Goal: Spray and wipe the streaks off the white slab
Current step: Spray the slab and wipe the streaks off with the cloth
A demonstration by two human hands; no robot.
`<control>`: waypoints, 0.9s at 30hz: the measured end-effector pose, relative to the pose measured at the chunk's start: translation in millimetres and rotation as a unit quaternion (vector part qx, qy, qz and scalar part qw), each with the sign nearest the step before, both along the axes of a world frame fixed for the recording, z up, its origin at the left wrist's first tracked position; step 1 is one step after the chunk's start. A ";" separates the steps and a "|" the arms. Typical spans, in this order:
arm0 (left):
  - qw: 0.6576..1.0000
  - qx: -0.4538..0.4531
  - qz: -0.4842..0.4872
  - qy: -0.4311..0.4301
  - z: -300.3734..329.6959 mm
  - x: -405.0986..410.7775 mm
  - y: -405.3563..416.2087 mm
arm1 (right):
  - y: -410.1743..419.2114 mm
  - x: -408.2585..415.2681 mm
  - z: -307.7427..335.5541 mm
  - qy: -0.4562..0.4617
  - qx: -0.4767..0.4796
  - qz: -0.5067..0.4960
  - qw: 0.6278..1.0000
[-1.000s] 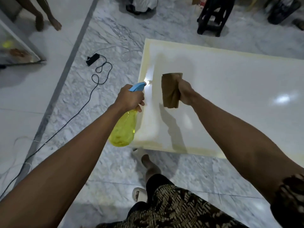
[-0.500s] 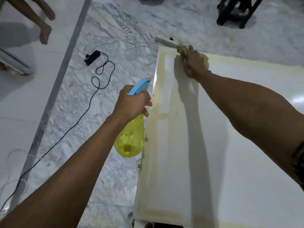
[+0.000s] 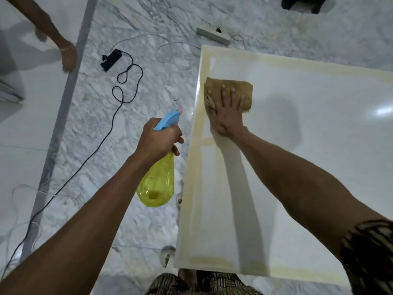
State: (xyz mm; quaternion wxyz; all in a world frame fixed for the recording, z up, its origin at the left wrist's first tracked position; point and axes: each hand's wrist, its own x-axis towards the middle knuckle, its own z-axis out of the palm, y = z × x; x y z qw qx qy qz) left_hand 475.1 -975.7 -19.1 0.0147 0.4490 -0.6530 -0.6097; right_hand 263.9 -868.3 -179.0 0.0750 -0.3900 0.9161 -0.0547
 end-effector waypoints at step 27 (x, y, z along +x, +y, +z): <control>0.998 -0.006 -0.055 -0.004 26.3 222.5 156.7 | 222.7 354.7 34.6 -0.072 0.024 0.059 0.995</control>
